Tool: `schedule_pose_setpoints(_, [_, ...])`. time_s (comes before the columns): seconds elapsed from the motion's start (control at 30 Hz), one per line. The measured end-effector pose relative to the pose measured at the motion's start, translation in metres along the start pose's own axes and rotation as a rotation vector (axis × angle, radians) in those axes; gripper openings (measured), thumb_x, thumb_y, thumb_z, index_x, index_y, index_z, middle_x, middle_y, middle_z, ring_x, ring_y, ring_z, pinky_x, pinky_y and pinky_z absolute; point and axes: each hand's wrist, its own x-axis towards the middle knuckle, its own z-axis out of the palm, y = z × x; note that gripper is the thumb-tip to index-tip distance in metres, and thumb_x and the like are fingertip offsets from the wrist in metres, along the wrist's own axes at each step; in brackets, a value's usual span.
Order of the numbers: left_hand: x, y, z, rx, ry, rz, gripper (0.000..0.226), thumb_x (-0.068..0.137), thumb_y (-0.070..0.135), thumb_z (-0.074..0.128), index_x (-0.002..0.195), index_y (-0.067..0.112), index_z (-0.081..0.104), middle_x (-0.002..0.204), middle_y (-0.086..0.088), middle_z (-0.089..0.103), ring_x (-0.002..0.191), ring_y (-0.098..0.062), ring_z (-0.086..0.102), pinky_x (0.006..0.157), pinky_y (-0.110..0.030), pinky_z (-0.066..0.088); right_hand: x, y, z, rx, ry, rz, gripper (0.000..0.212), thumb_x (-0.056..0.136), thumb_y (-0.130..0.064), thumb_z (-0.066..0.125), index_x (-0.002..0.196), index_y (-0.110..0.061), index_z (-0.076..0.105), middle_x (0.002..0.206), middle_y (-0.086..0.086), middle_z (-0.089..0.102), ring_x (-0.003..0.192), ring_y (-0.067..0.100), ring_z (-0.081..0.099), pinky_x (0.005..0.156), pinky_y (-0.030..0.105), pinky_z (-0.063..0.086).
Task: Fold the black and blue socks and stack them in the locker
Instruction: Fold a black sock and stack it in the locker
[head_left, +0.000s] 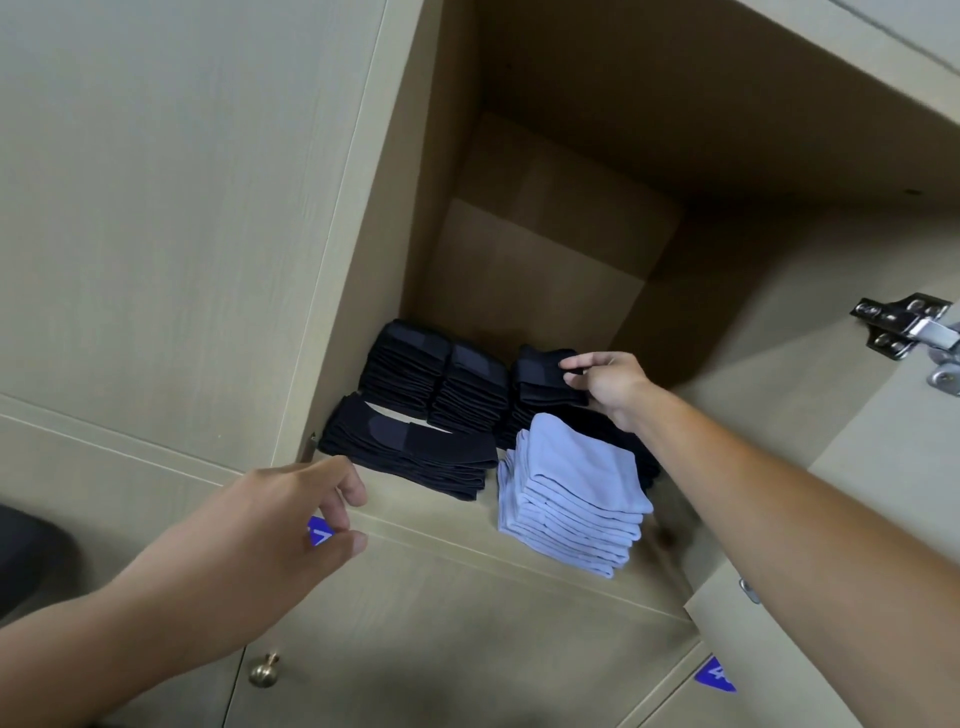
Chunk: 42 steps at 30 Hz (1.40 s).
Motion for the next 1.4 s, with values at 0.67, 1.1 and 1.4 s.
schedule_pose_setpoints(0.67, [0.002,-0.008,0.005,0.016,-0.029,-0.002,0.018,0.088,0.048,0.07,0.097,0.045,0.055,0.107,0.046,0.05,0.088,0.016,0.056,0.067,-0.014,0.043,0.006,-0.005,0.004,-0.454,-0.001,-0.065,0.013,0.087,-0.005,0.076,0.084,-0.012,0.066,0.103,0.007,0.066,0.105,0.024,0.064,0.091,0.035,0.058])
schedule_pose_setpoints(1.1, [-0.008,-0.006,-0.009,0.04,-0.038,-0.021,0.016,0.089,0.046,0.069,0.096,0.043,0.055,0.106,0.046,0.052,0.08,0.012,0.06,0.067,-0.017,0.046,-0.002,-0.01,-0.007,-0.47,-0.037,-0.018,0.005,0.092,-0.012,0.072,0.092,-0.009,0.069,0.115,0.011,0.068,0.109,0.027,0.063,0.089,0.04,0.059])
schedule_pose_setpoints(1.4, [-0.016,0.001,-0.016,0.099,-0.058,-0.024,0.015,0.089,0.05,0.066,0.097,0.045,0.054,0.098,0.037,0.061,0.082,0.014,0.058,0.069,-0.016,0.047,-0.017,-0.012,-0.006,-0.42,-0.063,-0.05,0.019,0.095,-0.014,0.069,0.111,-0.004,0.069,0.115,0.008,0.067,0.11,0.024,0.063,0.085,0.034,0.058])
